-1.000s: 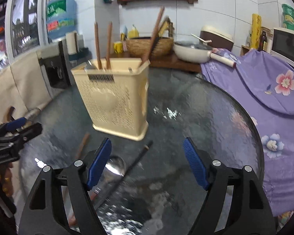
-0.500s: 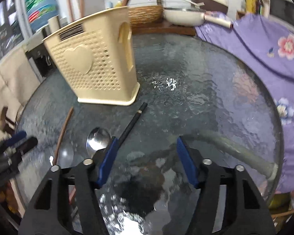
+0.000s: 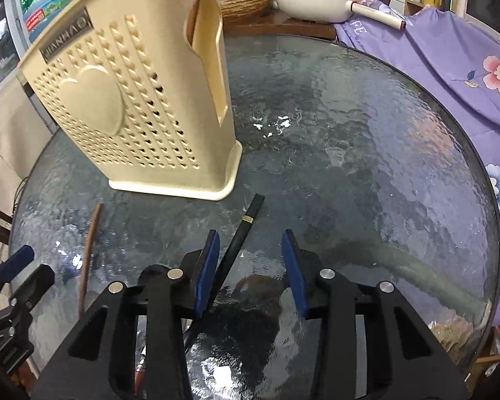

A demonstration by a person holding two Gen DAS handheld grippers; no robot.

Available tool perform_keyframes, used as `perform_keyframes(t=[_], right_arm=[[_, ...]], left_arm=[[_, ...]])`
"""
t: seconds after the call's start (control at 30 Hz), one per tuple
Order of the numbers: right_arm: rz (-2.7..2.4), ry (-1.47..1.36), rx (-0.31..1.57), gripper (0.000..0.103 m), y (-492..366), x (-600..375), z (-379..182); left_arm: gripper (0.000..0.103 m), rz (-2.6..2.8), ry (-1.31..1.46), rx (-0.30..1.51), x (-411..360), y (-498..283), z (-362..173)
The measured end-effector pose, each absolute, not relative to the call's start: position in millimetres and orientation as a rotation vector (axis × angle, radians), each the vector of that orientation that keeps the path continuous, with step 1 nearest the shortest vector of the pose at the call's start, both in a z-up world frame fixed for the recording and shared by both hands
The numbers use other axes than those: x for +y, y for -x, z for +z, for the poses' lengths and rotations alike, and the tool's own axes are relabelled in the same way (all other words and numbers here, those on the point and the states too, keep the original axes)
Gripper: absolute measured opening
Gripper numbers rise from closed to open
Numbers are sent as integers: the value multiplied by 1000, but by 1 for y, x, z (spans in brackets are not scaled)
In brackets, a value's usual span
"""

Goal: Organize utensils
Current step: 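Grasp a brown chopstick with the left tool while the right grasps a black chopstick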

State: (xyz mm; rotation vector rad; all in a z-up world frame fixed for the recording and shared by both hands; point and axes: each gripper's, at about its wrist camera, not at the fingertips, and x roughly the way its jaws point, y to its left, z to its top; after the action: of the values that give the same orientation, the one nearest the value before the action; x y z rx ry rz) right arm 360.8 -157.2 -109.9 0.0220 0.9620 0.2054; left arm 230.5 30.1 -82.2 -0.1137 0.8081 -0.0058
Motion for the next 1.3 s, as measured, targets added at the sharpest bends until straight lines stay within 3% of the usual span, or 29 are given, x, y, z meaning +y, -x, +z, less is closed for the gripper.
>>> perform_keyframes(t=[0.2, 0.5, 0.63, 0.73, 0.9, 1.17, 1.3], right_arm=[[185, 51, 947, 39, -359, -148, -112], [217, 94, 951, 18, -353, -147, -111], [249, 73, 967, 13, -361, -158, -110], [273, 69, 973, 10, -363, -162, -110], [270, 103, 978, 10, -369, -163, -110], [252, 151, 980, 10, -364, -154, -111], [258, 145, 974, 9, -361, -154, -111]], left_arm=[[63, -25, 108, 823, 23, -247, -84], [61, -48, 61, 874, 11, -273, -95], [49, -62, 44, 903, 8, -281, -101], [46, -67, 22, 905, 4, -283, -102], [37, -68, -32, 918, -6, -287, -102], [13, -90, -73, 943, -15, -296, -101], [10, -83, -92, 934, -19, -295, -102]])
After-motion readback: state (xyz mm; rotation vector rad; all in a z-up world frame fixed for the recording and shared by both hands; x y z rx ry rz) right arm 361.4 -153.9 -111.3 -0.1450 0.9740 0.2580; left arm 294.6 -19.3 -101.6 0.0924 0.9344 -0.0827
